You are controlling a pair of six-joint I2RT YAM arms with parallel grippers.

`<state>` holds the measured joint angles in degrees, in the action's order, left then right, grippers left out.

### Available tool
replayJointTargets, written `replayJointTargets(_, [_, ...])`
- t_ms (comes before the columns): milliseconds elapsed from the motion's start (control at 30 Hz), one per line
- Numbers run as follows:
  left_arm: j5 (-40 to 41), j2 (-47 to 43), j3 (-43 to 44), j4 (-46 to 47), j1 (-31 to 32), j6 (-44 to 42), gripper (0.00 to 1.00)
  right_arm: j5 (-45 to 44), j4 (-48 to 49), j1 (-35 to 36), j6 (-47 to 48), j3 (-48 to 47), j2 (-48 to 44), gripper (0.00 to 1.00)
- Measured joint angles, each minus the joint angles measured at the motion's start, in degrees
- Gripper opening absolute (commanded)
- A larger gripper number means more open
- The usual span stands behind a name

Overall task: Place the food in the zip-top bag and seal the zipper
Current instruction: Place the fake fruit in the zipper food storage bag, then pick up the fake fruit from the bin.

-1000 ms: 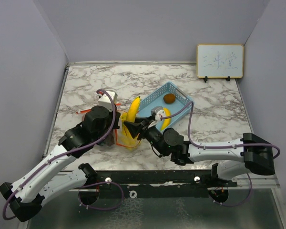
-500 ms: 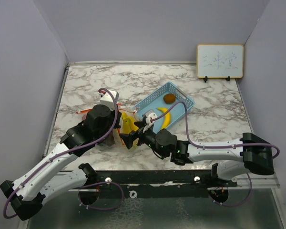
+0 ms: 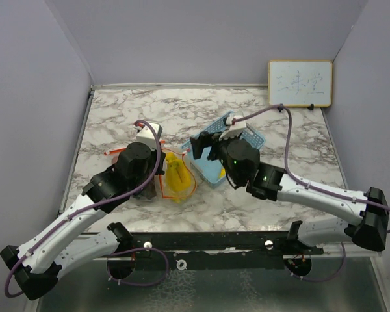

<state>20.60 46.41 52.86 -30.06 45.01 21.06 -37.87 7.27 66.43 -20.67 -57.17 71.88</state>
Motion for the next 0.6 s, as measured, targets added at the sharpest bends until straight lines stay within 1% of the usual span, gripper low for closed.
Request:
replayJointTargets(67, [0.0, 0.04, 0.0, 0.0, 0.0, -0.04, 0.0, 0.63, -5.31, -6.51, -2.29, -2.38, 0.87, 0.88])
replayJointTargets(100, [0.0, 0.07, 0.0, 0.0, 0.0, -0.15, 0.0, 1.16, -7.5, -8.59, -3.28, -3.41, 1.66, 0.88])
replayJointTargets(133, [0.0, 0.07, 0.0, 0.0, 0.0, -0.2, 0.0, 1.92, -10.56, -11.78, -4.76, -5.03, 3.61, 0.88])
replayJointTargets(233, [0.02, 0.04, 0.0, 0.0, 0.0, -0.48, 0.0, 5.57, -16.24, -17.75, -7.19, -7.76, 9.42, 0.88])
replayJointTargets(300, [0.09, 0.04, 0.0, 0.02, 0.0, -0.72, 0.0, 9.57, -19.91, -21.2, -8.9, -8.66, 14.71, 0.9])
replayJointTargets(433, [0.26, 0.04, 0.0, 0.0, 0.0, -1.07, 0.0, 14.49, -25.99, -24.76, -10.97, -9.9, 24.24, 0.92])
replayJointTargets(600, [0.57, 0.0, 0.0, -0.02, 0.0, -1.29, 0.0, 17.27, -30.38, -26.34, -11.82, -11.8, 31.5, 0.91])
